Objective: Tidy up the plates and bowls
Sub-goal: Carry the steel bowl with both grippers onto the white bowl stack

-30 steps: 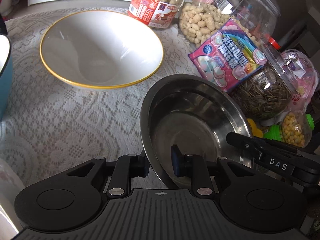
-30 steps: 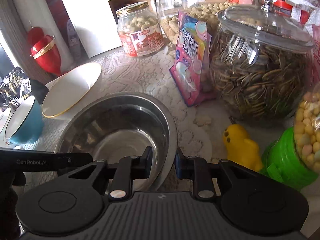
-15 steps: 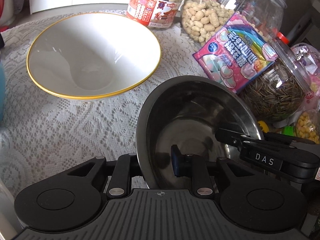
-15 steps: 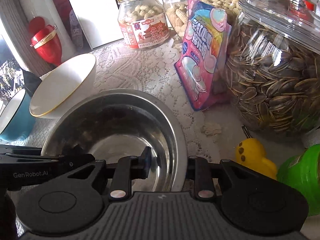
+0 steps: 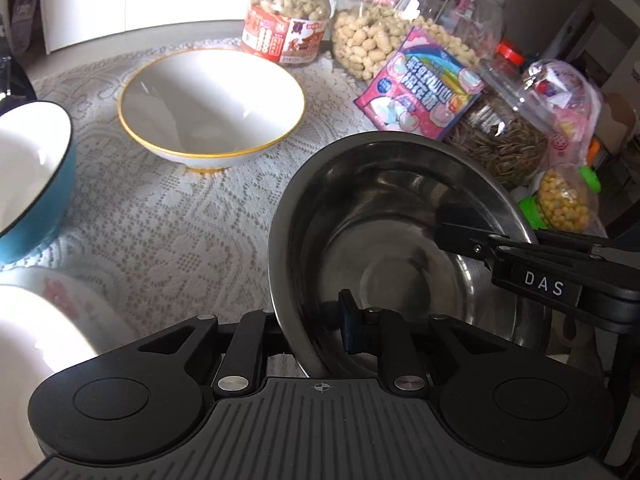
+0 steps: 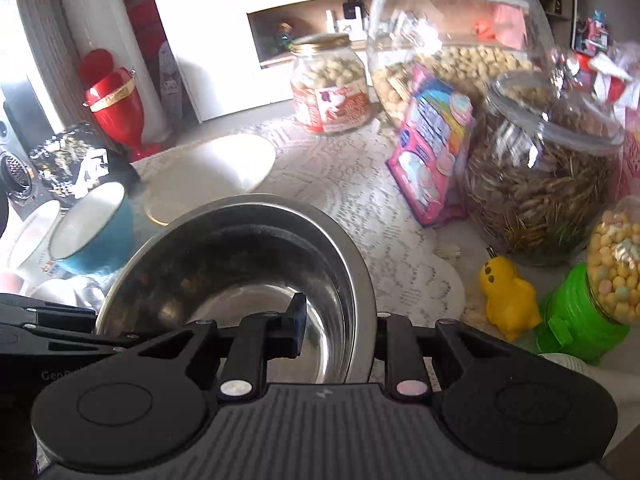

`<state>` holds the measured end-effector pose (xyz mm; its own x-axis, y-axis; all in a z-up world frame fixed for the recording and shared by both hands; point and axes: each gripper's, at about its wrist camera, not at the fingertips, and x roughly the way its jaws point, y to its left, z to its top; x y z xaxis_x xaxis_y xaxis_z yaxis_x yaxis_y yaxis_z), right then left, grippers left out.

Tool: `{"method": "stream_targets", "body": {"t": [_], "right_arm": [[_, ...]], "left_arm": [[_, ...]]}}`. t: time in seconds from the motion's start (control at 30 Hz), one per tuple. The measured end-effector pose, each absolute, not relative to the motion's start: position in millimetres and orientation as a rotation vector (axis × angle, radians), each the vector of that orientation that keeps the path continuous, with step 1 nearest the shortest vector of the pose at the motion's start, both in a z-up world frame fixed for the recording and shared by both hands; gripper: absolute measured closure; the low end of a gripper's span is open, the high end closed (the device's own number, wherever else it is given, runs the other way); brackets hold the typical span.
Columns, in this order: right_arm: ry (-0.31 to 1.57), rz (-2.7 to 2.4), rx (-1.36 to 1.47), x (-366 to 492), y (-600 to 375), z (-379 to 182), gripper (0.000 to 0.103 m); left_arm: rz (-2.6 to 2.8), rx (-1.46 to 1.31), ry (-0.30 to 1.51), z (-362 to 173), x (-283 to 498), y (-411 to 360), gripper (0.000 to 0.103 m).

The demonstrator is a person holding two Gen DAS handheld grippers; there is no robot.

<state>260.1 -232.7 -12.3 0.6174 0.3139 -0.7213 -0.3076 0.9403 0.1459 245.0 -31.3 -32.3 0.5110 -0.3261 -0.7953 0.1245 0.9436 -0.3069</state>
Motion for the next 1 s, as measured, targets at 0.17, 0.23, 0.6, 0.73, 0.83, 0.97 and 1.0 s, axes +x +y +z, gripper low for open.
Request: {"method": "stream_targets", "body": {"t": [0.17,0.23,0.6,0.73,0.83,0.97,1.0], "right_arm": [[0.731,0.507,-0.045,226.1,-176.3,39.6,0.081],[0.702,0.577,-0.069,214.5,-144.2,50.4,0.081],[0.868,0.723,-0.229,192.8,-23.1,-6.2,0.081],[0.894,0.678,-0.264,192.6,-20.5,-18.5,0.081],[0.928,0.682,-0.243,197.4,-26.1,-22.4,0.082],[0.930,0.687,-0.250,196.9,-25.0,-24.1,0.082],[0.933,0.691,-0.251,197.5,-24.9,-24.4,0.082]], "left_arm": [[-0.228,-0.186,0.848,20.0,177.3,26.1,0.084],[-0.184,-0.192,0.814,31.4,154.7,52.2,0.084],[0.048,-0.281,0.874,-10.8,95.9,145.4,0.084],[0.009,-0.343,0.868,-23.1,93.3,161.1,0.085],[-0.010,-0.355,0.865,-26.5,94.7,164.8,0.084],[-0.019,-0.346,0.855,-27.3,97.4,164.9,0.084],[-0.019,-0.351,0.854,-27.0,96.0,166.1,0.084]]}}
